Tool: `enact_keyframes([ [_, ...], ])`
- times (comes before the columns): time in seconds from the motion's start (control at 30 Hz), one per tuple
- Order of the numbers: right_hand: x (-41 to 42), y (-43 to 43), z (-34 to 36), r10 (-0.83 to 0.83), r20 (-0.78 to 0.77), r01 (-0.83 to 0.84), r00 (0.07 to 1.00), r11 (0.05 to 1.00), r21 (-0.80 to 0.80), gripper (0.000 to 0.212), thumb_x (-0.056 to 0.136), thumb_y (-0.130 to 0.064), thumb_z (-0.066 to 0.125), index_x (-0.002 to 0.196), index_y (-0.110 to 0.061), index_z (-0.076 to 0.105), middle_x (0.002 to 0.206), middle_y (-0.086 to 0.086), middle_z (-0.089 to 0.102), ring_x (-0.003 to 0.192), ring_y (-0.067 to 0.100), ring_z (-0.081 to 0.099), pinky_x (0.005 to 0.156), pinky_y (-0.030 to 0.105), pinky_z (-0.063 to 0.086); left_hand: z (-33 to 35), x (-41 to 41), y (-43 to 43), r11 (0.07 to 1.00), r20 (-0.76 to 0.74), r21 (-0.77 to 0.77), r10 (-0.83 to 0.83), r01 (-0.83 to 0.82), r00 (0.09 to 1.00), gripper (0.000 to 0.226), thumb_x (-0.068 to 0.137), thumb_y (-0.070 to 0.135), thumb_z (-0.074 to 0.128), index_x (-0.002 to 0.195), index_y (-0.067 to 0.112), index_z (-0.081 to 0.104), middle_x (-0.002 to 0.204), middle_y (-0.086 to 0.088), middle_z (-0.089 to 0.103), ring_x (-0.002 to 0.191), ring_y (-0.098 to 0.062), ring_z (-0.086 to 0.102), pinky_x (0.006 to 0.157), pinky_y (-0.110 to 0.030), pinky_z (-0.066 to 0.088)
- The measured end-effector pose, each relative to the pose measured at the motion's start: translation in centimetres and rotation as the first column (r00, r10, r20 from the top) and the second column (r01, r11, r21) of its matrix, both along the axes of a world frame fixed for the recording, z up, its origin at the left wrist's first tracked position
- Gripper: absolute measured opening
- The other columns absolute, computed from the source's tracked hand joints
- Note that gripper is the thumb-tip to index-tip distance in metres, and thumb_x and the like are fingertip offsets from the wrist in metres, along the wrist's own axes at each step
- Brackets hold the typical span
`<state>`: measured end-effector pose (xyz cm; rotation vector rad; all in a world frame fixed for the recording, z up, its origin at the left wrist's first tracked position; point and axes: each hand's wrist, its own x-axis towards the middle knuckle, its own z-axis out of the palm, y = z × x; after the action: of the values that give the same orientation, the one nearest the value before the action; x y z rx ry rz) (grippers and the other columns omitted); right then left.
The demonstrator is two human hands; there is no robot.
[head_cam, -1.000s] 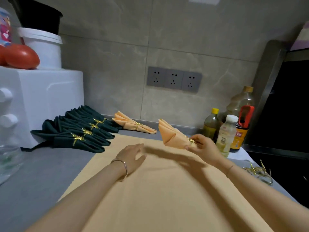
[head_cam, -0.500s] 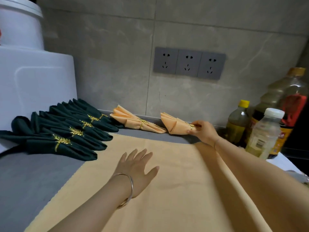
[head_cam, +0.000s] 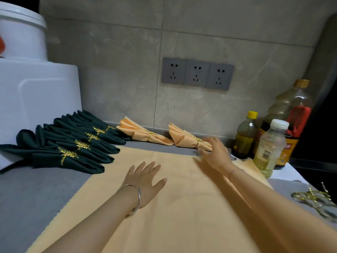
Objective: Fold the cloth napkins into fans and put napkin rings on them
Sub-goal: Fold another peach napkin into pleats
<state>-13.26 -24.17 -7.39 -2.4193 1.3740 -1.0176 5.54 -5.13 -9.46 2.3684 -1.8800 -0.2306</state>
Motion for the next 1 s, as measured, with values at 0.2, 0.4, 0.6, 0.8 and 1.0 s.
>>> enact_keyframes([
  [0.2,-5.3,13.5,-1.5,0.187,-0.234,-0.137,0.954,0.967,0.216,0.059,0.093,-0.047,0.048,0.144,-0.02,0.036,0.153,-0.005,0.028,0.14,0.011,0.026,0.114,0.024,0.018,1.1,-1.7,2.9,0.999,-0.034,0.035,-0.027,0.028,0.999,0.062,0.097,0.059,0.016,0.152,0.032,0.006,0.16,0.009,-0.003,0.147,-0.016,-0.007,0.119,-0.04,-0.004],
  [0.4,-11.3,24.2,-1.1,0.307,-0.344,-0.193,0.887,0.925,0.328,0.106,0.064,-0.091,0.007,0.149,-0.03,0.022,0.156,-0.016,0.013,0.143,0.001,0.007,0.114,0.019,0.005,1.2,-6.0,10.9,0.984,-0.055,0.067,-0.161,0.165,0.985,0.067,0.095,0.064,0.018,0.152,0.033,0.001,0.16,0.01,-0.008,0.147,-0.016,-0.012,0.119,-0.039,-0.006],
  [0.6,-14.9,30.8,-1.2,0.379,-0.363,-0.239,0.851,0.896,0.374,0.096,0.068,-0.088,0.012,0.149,-0.036,0.018,0.156,-0.02,0.007,0.142,-0.003,0.0,0.115,0.019,0.0,0.9,-9.3,18.2,0.96,-0.041,0.069,-0.271,0.273,0.962,0.072,0.091,0.069,0.023,0.151,0.036,0.0,0.159,0.012,-0.008,0.146,-0.013,-0.013,0.118,-0.038,-0.008],
  [0.8,-17.0,36.2,-0.5,0.409,-0.337,-0.268,0.848,0.88,0.393,0.075,0.082,-0.073,0.035,0.148,-0.04,0.02,0.154,-0.026,0.006,0.142,-0.004,-0.002,0.111,0.016,0.001,1.0,-10.8,23.3,0.938,-0.064,0.067,-0.336,0.34,0.94,0.077,0.087,0.073,0.031,0.15,0.04,0.002,0.158,0.016,-0.008,0.146,-0.01,-0.013,0.118,-0.036,-0.01],
  [1.0,-18.2,39.0,-0.6,0.425,-0.433,-0.302,0.795,0.896,0.326,0.091,0.075,-0.072,0.057,0.149,-0.041,0.014,0.156,-0.023,0.0,0.143,-0.002,-0.006,0.112,0.017,-0.004,1.1,-11.7,26.2,0.912,-0.043,0.087,-0.398,0.4,0.916,0.097,0.074,0.081,0.046,0.151,0.039,0.002,0.158,0.017,-0.009,0.145,-0.009,-0.014,0.118,-0.037,-0.01],
])
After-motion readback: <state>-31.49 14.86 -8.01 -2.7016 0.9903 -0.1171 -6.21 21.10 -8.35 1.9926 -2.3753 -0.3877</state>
